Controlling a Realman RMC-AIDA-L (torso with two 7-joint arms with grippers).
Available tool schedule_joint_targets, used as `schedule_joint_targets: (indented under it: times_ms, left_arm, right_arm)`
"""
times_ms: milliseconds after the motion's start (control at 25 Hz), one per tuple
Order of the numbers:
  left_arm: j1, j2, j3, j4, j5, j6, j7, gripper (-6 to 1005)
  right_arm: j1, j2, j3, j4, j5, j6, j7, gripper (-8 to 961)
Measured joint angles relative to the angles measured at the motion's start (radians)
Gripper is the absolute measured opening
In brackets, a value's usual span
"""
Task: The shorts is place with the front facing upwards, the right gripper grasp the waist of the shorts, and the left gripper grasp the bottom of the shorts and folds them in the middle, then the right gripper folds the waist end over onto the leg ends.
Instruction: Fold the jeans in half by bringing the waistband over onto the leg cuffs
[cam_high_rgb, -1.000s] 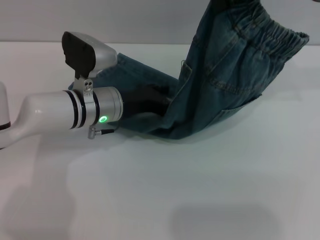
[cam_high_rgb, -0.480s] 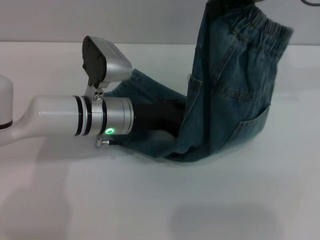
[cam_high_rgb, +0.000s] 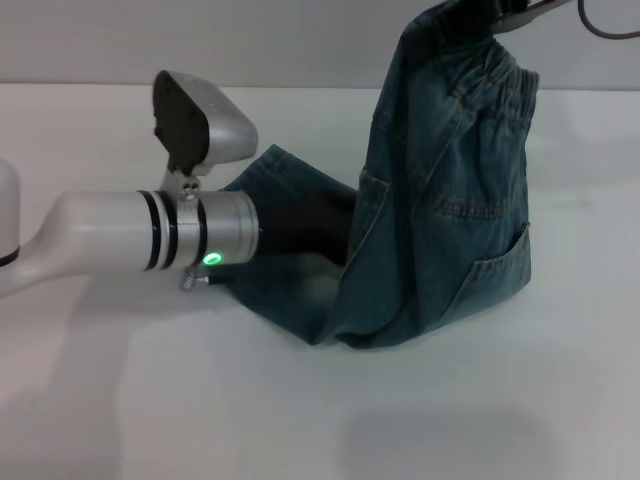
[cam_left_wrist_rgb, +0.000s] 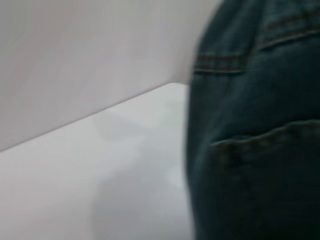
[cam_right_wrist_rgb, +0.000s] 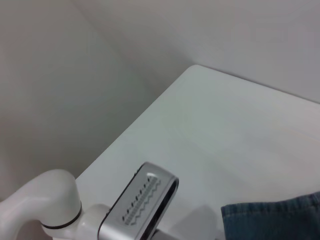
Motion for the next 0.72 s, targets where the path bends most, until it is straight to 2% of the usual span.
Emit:
schedule_joint_targets:
  times_ms: [360, 480, 720]
  left_arm:
    - [0.044, 0.009, -0.028, 0.04, 0.0, -0.167, 0.004, 831]
    - [0.078, 0.004, -0.088, 0.084, -0.002, -0.239, -0.005, 831]
    - [0.133, 0.004, -0.146, 0.156, -0.126, -0.387, 0.003, 830]
  right_arm:
    - [-0.008, 0.007, -0.008, 0.01, 0.0, -0.002, -0.008, 23]
    - [-0.011, 0.015, -0.013, 0.011, 0.0, -0.002, -0.018, 22]
    - [-0.015, 0.036, -0.032, 0.013, 0.002, 0.002, -0.04, 19]
